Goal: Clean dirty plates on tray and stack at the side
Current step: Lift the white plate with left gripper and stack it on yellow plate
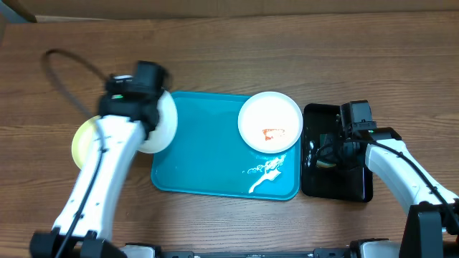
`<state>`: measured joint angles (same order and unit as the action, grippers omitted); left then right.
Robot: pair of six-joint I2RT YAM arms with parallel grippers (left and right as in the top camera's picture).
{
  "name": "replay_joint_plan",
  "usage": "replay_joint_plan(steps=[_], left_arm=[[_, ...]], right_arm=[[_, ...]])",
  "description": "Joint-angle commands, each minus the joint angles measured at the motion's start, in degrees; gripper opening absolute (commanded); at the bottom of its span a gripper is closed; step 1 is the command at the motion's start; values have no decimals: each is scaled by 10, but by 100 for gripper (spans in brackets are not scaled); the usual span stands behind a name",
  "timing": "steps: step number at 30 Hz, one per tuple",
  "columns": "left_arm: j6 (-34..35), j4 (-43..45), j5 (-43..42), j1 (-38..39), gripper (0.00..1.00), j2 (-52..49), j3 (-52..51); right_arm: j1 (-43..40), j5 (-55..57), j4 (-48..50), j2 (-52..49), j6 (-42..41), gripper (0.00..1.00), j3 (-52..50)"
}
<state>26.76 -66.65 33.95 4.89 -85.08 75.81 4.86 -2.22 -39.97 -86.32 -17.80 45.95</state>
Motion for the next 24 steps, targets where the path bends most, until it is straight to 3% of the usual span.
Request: replay_joint_plan(steps=[1, 5, 12, 22, 24], left_arm=[[-13, -3, -101, -84, 4, 36, 12], [-28, -4, -181, -196, 4, 27, 12], [-28, 30, -241, -339, 4, -20, 12], [-26, 80, -262, -391, 4, -101, 12], [-26, 83, -267, -391, 11, -110, 12]], right_arm=[[-1, -4, 6, 1, -2, 11, 1], [-1, -4, 6, 1, -2, 11, 1], [-1, -4, 4, 1, -2, 11, 1], [-1, -19, 1, 1, -2, 13, 1], [-1, -19, 2, 1, -2, 13, 1]])
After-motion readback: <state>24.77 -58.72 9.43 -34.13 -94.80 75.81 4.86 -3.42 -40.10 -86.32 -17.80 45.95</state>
